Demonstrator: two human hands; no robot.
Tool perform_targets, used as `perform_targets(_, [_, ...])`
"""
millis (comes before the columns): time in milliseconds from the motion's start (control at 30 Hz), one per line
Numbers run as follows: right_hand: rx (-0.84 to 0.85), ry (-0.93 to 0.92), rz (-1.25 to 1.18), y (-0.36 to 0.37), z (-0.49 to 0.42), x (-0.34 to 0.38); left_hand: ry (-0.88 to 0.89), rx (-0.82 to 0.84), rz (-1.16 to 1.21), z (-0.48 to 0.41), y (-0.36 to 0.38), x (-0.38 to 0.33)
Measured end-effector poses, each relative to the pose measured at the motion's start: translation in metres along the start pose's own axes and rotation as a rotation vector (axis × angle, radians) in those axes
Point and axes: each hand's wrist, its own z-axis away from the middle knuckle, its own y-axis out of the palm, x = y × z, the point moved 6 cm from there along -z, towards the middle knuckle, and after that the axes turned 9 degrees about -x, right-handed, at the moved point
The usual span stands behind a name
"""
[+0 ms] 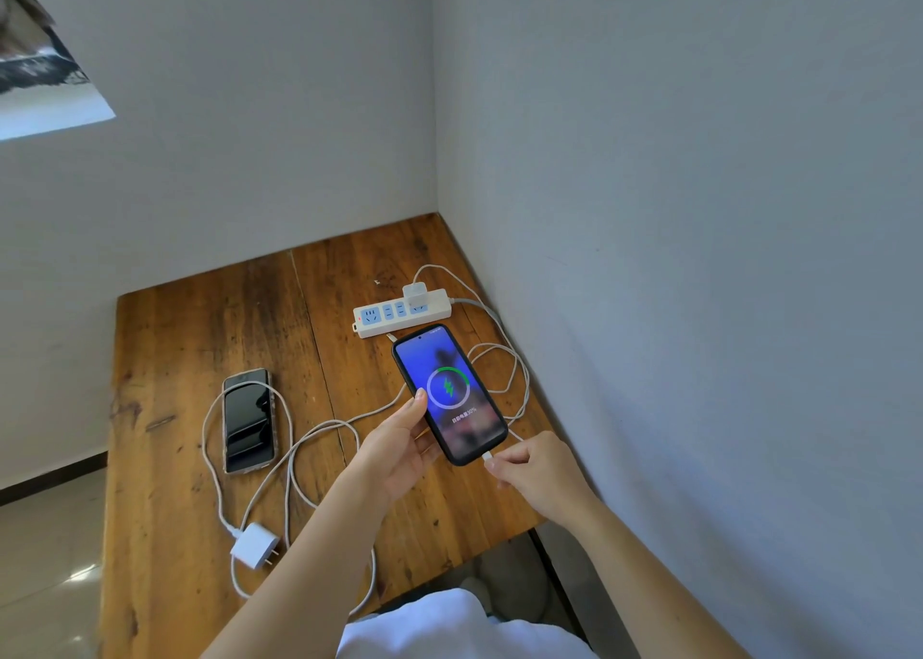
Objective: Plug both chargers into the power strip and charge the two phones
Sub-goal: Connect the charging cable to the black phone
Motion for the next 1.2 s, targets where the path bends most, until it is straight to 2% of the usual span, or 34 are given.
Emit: perform_targets(1200, [-0.008,0.028,0.034,0.005,-0.009,-0.012,-0.058,-0.03,-0.008,-0.012,0.003,0.003])
